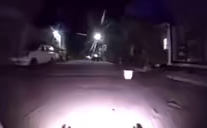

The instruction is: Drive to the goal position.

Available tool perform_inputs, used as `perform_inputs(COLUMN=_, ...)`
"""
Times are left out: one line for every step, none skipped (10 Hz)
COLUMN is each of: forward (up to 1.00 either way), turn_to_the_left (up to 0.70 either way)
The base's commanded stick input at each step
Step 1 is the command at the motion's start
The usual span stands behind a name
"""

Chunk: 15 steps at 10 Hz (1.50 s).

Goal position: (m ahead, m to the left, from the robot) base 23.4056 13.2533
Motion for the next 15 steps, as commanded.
perform_inputs(forward=0.45, turn_to_the_left=0.00)
perform_inputs(forward=0.45, turn_to_the_left=0.00)
perform_inputs(forward=0.45, turn_to_the_left=0.00)
perform_inputs(forward=0.45, turn_to_the_left=0.00)
perform_inputs(forward=0.45, turn_to_the_left=0.00)
perform_inputs(forward=0.45, turn_to_the_left=0.00)
perform_inputs(forward=0.45, turn_to_the_left=0.00)
perform_inputs(forward=0.45, turn_to_the_left=0.00)
perform_inputs(forward=0.45, turn_to_the_left=0.00)
perform_inputs(forward=0.45, turn_to_the_left=0.00)
perform_inputs(forward=0.45, turn_to_the_left=0.00)
perform_inputs(forward=0.45, turn_to_the_left=0.00)
perform_inputs(forward=0.45, turn_to_the_left=0.00)
perform_inputs(forward=0.45, turn_to_the_left=0.00)
perform_inputs(forward=0.45, turn_to_the_left=0.00)
